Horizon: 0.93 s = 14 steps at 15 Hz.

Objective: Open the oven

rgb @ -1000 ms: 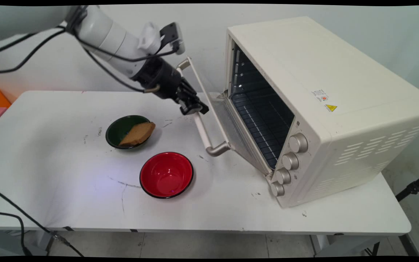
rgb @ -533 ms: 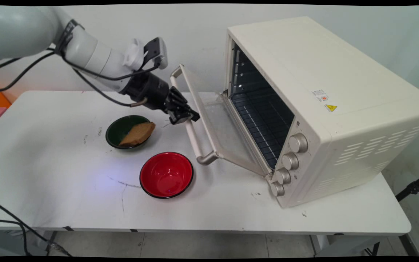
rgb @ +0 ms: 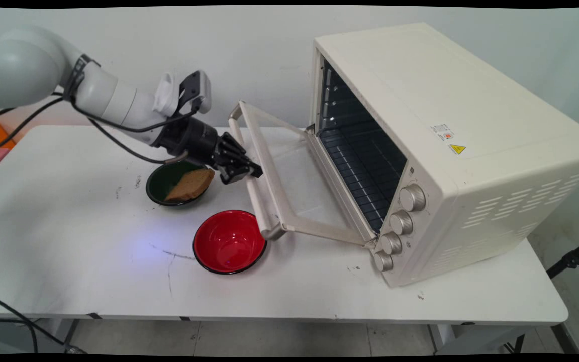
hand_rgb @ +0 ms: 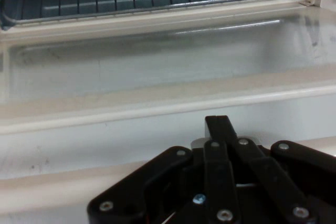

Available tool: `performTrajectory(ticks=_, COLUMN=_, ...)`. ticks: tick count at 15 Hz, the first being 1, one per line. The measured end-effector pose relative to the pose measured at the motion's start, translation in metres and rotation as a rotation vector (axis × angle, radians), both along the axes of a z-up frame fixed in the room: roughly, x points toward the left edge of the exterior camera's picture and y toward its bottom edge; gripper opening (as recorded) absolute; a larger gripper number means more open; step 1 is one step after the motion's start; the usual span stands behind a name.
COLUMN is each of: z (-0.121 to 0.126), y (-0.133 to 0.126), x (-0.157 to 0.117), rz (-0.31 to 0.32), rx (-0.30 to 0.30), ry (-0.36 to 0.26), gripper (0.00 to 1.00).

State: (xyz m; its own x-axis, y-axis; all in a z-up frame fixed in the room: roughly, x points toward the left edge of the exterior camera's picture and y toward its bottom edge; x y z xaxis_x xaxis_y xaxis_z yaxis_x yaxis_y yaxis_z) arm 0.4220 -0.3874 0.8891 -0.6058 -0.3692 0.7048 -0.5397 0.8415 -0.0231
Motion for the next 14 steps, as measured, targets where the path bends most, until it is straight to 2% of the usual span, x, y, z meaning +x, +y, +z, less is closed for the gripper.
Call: performTrajectory(ticks=14, z=-0.035, y=0.018, x=0.027, rz=0.002, rx=-0.001, ry=0.047, gripper=0.0)
